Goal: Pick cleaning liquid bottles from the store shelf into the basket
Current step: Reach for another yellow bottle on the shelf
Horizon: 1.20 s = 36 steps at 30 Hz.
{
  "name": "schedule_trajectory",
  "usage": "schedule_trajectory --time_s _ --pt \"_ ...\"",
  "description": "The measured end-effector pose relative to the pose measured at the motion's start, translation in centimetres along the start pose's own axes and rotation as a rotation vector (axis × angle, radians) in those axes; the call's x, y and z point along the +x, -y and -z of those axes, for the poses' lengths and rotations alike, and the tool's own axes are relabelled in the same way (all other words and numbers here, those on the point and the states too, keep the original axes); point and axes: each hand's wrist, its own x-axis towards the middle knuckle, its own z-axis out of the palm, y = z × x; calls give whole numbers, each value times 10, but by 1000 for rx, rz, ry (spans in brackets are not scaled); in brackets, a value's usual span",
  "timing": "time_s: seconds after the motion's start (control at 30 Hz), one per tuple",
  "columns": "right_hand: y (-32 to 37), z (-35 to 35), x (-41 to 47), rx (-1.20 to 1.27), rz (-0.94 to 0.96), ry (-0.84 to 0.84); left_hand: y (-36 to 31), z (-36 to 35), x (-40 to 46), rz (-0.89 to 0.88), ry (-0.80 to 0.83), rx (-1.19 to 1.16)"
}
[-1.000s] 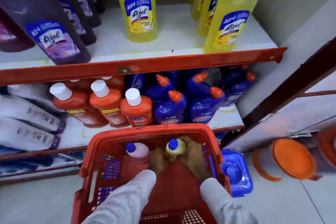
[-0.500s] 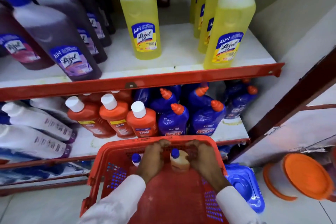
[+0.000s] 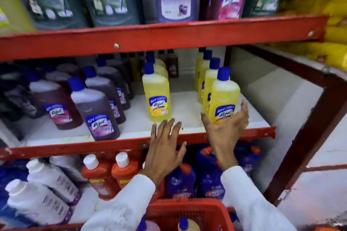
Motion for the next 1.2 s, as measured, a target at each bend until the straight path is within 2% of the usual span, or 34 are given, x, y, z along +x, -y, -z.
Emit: schedule_trajectory --time_s 0.27,0.47,0.53,0.63,0.7,0.77,0.87,0.93,1.0,1.07,1.13,1.2 --pt "-17 -18 42 138 -76 173 13 -15 2 110 111 94" --pt "13 10 35 649 -108 234 16 -19 3 98 86 99" --pt "26 23 41 976 -191 367 18 -21 2 93 88 97" --pt "45 38 43 1569 -372 826 19 -24 1 89 83 96" --pt "57 45 42 1762 -371 1021 21 -25 0 84 84 88" --pt "63 50 41 1842 -337 1079 23 -25 0 80 79 89" --pt "66 59 42 1794 -319 1048 24 -24 0 57 67 95" --pt "65 62 41 1656 -325 870 25 -25 0 58 71 81" --pt "64 62 41 1305 -325 557 24 -25 0 66 75 71" --pt "67 58 39 777 -189 262 23 -25 1 70 81 69" --pt "64 48 37 458 -40 152 24 -24 1 65 87 66" --pt "58 37 39 367 8 118 25 -24 2 62 91 65"
